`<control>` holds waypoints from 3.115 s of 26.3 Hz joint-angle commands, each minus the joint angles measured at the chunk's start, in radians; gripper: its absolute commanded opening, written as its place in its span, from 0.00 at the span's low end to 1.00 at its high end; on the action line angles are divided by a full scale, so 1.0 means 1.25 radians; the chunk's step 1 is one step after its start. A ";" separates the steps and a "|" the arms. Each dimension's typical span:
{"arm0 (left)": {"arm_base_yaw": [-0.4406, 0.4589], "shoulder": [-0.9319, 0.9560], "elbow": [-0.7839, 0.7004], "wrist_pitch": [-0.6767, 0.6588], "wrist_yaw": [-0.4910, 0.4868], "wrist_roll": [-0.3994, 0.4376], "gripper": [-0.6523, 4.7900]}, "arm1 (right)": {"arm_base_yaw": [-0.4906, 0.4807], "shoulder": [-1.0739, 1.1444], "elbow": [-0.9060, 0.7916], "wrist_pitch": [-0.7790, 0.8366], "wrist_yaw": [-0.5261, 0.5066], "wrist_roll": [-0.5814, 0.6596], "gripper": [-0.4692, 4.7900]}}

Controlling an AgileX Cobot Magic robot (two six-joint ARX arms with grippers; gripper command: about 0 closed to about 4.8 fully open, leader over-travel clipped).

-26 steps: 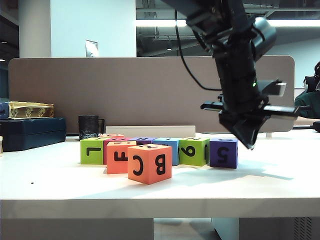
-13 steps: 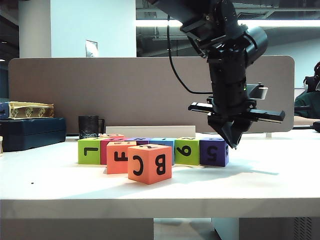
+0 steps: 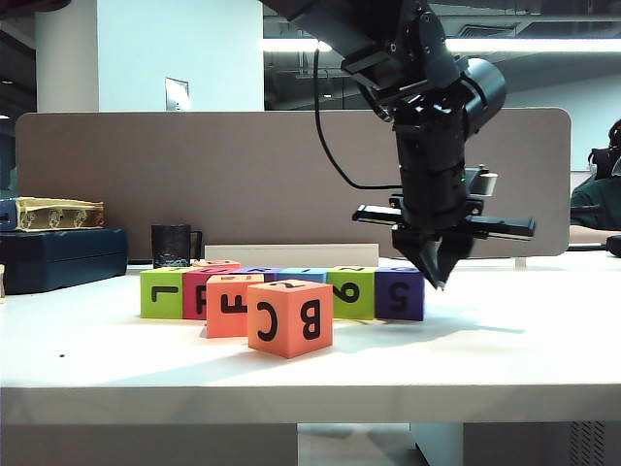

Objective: Select the appropriate blocks from the scattered letter blocks on the table and arrange them in a row to spell out "TURING".

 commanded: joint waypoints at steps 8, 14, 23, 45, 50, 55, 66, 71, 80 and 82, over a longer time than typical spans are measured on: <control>0.015 0.004 0.002 0.025 -0.024 -0.018 0.15 | 0.000 -0.009 0.003 0.014 -0.001 -0.003 0.09; 0.011 -0.017 0.035 0.046 0.067 0.034 0.15 | 0.000 -0.009 0.003 0.014 0.002 -0.003 0.09; 0.048 -0.017 0.105 0.015 0.029 0.180 0.15 | 0.000 -0.009 0.003 0.013 0.001 -0.003 0.09; 0.164 -0.016 0.104 -0.186 0.114 0.220 0.11 | 0.000 -0.009 0.003 0.013 0.002 -0.003 0.09; 0.163 -0.016 0.104 -0.206 0.119 0.219 0.11 | 0.000 -0.009 0.003 0.013 0.002 -0.003 0.09; 0.163 -0.016 0.104 -0.241 0.121 0.216 0.11 | 0.000 -0.009 0.003 0.014 0.001 -0.003 0.09; 0.147 -0.016 0.105 -0.260 0.135 0.214 0.11 | 0.000 -0.009 0.003 0.013 0.001 -0.003 0.09; 0.133 -0.016 0.104 -0.262 0.136 0.214 0.11 | 0.000 -0.009 0.003 0.014 0.001 -0.003 0.09; 0.135 -0.016 0.105 -0.295 0.132 0.214 0.11 | 0.000 -0.009 0.003 0.013 0.001 -0.003 0.09; 0.135 -0.016 0.105 -0.304 0.125 0.213 0.11 | 0.000 -0.009 0.003 0.013 0.001 -0.003 0.09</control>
